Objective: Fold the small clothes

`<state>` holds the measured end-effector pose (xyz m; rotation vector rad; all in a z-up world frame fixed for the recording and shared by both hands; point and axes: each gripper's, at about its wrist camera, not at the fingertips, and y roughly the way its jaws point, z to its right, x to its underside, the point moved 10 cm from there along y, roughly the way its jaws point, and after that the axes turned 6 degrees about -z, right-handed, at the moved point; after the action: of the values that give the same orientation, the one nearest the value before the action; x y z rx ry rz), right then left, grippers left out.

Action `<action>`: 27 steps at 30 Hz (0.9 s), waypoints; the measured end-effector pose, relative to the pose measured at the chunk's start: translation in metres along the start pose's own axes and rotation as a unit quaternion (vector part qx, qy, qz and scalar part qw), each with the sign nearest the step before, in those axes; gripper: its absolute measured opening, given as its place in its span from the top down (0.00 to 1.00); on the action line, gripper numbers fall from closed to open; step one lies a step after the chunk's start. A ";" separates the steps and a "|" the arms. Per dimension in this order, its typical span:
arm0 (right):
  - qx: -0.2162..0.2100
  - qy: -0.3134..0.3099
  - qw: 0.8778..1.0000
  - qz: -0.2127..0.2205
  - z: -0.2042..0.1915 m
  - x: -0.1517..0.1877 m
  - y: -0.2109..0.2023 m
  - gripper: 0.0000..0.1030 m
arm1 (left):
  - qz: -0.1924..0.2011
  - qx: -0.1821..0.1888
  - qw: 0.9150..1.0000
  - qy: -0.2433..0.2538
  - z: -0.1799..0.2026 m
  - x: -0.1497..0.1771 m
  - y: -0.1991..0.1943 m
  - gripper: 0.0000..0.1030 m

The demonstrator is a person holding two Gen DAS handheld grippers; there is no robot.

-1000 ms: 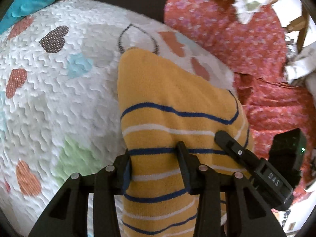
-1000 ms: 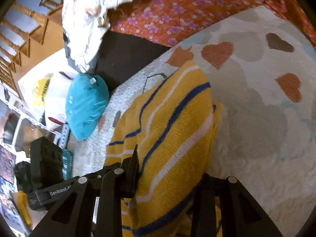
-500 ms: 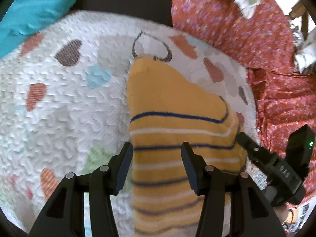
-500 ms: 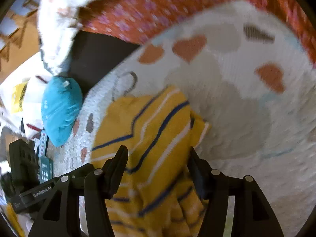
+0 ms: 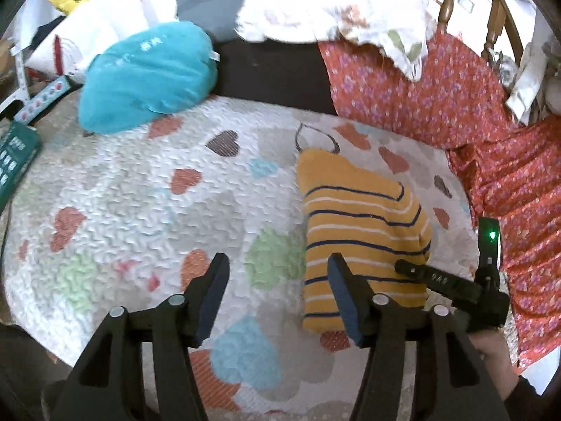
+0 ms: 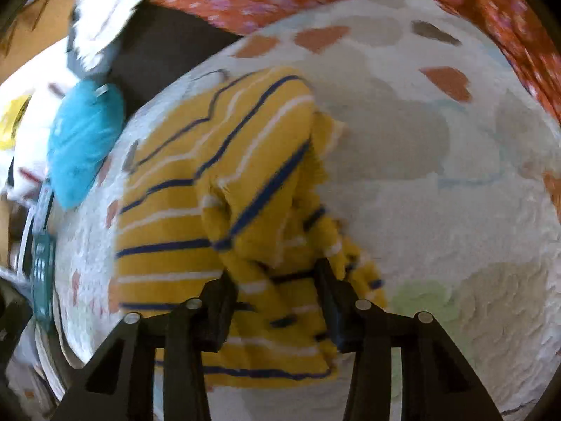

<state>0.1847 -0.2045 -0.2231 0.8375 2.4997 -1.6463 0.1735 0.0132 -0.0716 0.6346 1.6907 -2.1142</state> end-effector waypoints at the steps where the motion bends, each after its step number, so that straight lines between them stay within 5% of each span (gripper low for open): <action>1: -0.012 0.020 1.000 0.005 0.006 -0.001 -0.005 0.54 | 0.003 -0.001 1.000 -0.005 -0.004 0.000 -0.005 0.38; 7: -0.014 0.046 0.996 0.073 0.016 -0.012 -0.067 0.51 | 0.033 -0.019 0.999 -0.030 -0.024 0.003 -0.029 0.37; 11: -0.026 0.009 0.993 0.111 -0.016 -0.012 -0.099 0.51 | 0.038 -0.024 0.999 -0.027 -0.016 0.009 -0.028 0.37; 16: -0.067 -0.043 0.995 0.062 -0.055 0.003 -0.062 0.51 | 0.054 -0.036 0.998 -0.012 -0.008 0.012 -0.038 0.35; 21: -0.027 0.029 0.999 -0.009 -0.002 0.006 -0.001 0.54 | 0.089 -0.057 0.994 -0.009 -0.009 0.008 -0.062 0.24; 23: -0.054 0.046 0.997 0.007 0.002 0.008 -0.015 0.52 | 0.110 -0.078 0.991 -0.006 -0.011 0.003 -0.073 0.16; 27: -0.043 0.010 0.998 0.037 0.001 0.020 -0.054 0.51 | 0.177 -0.135 0.975 -0.014 -0.009 -0.006 -0.106 0.03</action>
<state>0.1431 -0.2126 -0.1843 0.9300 2.5006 -1.5037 0.1228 0.0448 0.0169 0.7526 1.6653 -1.6081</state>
